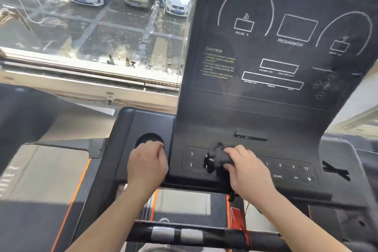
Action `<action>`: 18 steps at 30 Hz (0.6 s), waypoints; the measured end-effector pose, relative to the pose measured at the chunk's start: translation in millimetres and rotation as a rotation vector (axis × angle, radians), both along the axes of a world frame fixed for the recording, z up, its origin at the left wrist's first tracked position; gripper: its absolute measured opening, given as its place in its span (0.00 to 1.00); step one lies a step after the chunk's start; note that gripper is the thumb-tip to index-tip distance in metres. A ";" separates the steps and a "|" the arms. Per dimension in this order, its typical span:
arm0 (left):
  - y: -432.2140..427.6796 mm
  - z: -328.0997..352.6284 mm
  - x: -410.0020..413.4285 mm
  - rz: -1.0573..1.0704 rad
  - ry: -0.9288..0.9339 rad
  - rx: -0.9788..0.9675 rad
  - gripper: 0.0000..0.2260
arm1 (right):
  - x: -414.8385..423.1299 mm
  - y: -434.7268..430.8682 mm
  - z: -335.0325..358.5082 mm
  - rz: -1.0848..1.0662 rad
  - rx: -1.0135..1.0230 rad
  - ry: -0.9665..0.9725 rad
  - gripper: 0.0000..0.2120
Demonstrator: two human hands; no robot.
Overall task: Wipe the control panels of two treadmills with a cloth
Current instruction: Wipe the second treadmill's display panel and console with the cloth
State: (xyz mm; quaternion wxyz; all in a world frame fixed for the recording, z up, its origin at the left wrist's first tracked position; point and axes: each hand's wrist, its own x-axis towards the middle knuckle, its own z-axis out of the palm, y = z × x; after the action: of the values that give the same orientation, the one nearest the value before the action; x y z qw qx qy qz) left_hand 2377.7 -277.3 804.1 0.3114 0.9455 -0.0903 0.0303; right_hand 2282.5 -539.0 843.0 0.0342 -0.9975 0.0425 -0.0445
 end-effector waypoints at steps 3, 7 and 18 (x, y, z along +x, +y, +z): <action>-13.9 6.7 -5.4 0.109 0.036 -0.068 0.06 | 12.0 41.1 -2.9 -0.214 0.000 -0.033 0.16; -32.7 10.1 -15.1 0.159 -0.009 -0.119 0.14 | 16.6 88.2 -11.5 -0.017 0.116 -0.079 0.16; -108.5 19.4 -46.7 -0.193 -0.057 -0.265 0.11 | -24.7 -53.8 -8.7 -0.035 0.220 -0.031 0.19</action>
State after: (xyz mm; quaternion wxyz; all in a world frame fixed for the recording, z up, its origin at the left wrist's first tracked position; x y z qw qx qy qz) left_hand 2331.0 -385.8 823.5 0.4320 0.8819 -0.1848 0.0388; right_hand 2257.8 -592.7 834.3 0.1435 -0.9860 0.0642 -0.0558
